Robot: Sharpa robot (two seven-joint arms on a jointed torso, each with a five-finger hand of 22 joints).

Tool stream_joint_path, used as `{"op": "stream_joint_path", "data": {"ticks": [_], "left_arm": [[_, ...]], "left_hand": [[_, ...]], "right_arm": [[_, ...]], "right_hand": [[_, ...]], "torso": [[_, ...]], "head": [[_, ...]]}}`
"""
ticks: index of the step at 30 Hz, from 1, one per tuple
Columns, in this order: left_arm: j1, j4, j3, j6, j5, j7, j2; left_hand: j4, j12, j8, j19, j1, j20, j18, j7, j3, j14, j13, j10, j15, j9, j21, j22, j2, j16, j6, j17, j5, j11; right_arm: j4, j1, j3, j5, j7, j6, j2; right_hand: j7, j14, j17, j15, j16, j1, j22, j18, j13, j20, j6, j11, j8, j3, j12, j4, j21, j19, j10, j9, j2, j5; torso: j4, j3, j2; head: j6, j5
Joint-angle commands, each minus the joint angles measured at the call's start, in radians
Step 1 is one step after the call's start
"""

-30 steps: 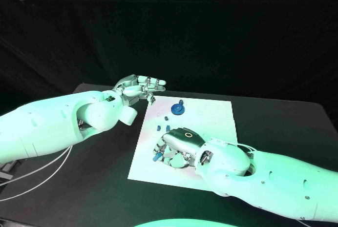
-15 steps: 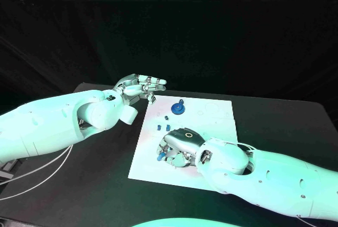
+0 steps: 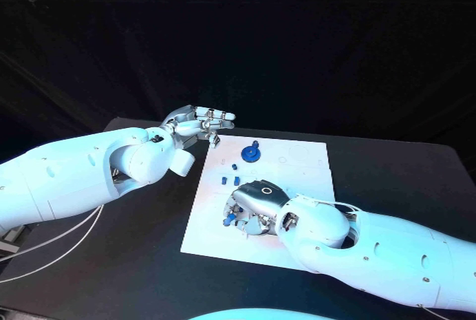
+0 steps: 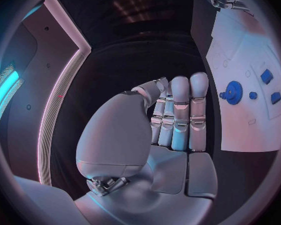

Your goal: Assemble the parts on the task board

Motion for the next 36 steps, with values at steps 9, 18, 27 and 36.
{"op": "stream_joint_path", "data": {"ticks": [9,18,27,36], "left_arm": [[0.0,0.0,0.0,0.02,-0.01,0.003,0.004],[0.0,0.0,0.0,0.02,-0.011,0.003,0.005],[0.0,-0.001,0.0,0.022,-0.011,0.001,0.005],[0.0,0.001,0.0,0.022,-0.011,-0.002,0.002]], "left_hand": [[-0.006,0.007,-0.006,-0.004,-0.005,0.001,0.012,0.005,-0.002,-0.007,0.001,-0.008,0.001,-0.002,-0.006,-0.002,0.008,-0.006,-0.006,-0.002,0.003,-0.003],[-0.006,0.007,-0.006,-0.004,-0.005,0.001,0.012,0.005,-0.002,-0.007,0.001,-0.008,0.001,-0.002,-0.006,-0.002,0.008,-0.006,-0.006,-0.002,0.003,-0.003],[-0.006,0.007,-0.006,-0.004,-0.005,0.001,0.012,0.005,-0.002,-0.007,0.001,-0.008,0.001,-0.002,-0.006,-0.002,0.008,-0.006,-0.006,-0.002,0.003,-0.003],[-0.006,0.007,-0.006,-0.004,-0.005,0.001,0.012,0.005,-0.002,-0.007,0.001,-0.008,0.001,-0.002,-0.006,-0.002,0.008,-0.006,-0.006,-0.002,0.003,-0.003]], "right_arm": [[0.0,-0.001,0.0,-0.054,-0.034,0.047,0.012],[-0.007,-0.001,-0.004,-0.037,-0.02,0.049,0.03],[-0.012,-0.001,-0.006,-0.04,-0.032,0.017,0.029],[0.031,-0.001,-0.006,-0.048,-0.035,-0.084,-0.01]], "right_hand": [[0.002,0.029,0.002,-0.006,0.008,-0.002,0.209,-0.017,0.0,-0.008,0.01,0.0,0.003,-0.001,-0.005,-0.006,0.007,0.059,0.006,0.011,0.009,0.004],[0.016,0.031,0.018,0.008,0.027,-0.049,0.201,-0.013,-0.015,0.002,-0.042,0.018,-0.034,-0.022,-0.049,0.013,-0.02,0.05,-0.042,0.003,-0.025,0.002],[0.028,0.008,-0.024,0.021,-0.007,-0.075,0.177,0.001,-0.017,0.015,-0.165,0.031,-0.058,-0.034,-0.064,0.026,-0.089,0.023,-0.091,-0.026,-0.057,0.001],[-0.018,-0.056,-0.13,0.036,-0.093,-0.08,0.131,0.026,-0.007,0.029,-0.301,0.043,-0.052,-0.15,-0.031,0.046,-0.222,-0.032,-0.175,-0.053,-0.091,-0.011]], "torso": [[0.0011,-0.0008,0.0],[-0.0001,-0.0008,0.0],[0.0,-0.0009,0.0],[0.0005,0.0,0.001]], "head": [[0.0,-0.002],[0.001,-0.002],[0.001,-0.003],[0.004,-0.003]]}}
